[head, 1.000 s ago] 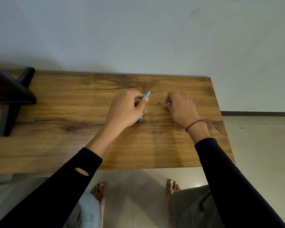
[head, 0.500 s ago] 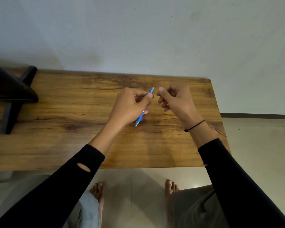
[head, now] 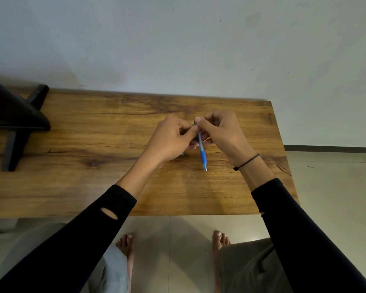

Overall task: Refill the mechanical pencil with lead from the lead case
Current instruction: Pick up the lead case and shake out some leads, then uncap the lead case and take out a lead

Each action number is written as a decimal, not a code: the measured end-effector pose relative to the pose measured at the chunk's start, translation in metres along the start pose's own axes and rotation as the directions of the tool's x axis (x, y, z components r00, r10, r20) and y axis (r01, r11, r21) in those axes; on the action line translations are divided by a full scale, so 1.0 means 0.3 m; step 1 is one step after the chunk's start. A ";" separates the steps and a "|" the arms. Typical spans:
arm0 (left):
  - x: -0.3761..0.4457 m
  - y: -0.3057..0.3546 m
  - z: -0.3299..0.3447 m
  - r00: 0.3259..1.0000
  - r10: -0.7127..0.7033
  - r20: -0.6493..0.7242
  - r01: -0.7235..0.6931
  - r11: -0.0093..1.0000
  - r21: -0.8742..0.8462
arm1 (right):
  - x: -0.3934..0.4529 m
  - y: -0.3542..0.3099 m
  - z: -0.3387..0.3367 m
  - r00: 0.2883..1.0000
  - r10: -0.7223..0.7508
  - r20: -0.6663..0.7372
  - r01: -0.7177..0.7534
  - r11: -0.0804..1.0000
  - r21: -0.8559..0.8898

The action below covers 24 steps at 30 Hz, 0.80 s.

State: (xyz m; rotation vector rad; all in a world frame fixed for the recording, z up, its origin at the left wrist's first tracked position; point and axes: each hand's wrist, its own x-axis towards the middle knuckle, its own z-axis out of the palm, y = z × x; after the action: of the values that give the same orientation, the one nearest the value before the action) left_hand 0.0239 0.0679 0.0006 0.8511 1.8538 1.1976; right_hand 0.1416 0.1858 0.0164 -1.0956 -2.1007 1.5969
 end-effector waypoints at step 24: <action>0.026 -0.068 0.015 0.963 0.131 -0.237 0.126 0.560 0.819 | -0.045 0.067 0.099 0.998 -0.001 -0.066 -0.051 0.619 -0.784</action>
State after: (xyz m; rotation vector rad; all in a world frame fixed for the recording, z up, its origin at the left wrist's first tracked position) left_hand 0.0214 0.0693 -0.0215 1.2160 2.7137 0.3436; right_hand 0.1400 0.1574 -0.0093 -1.3718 -2.8277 0.5432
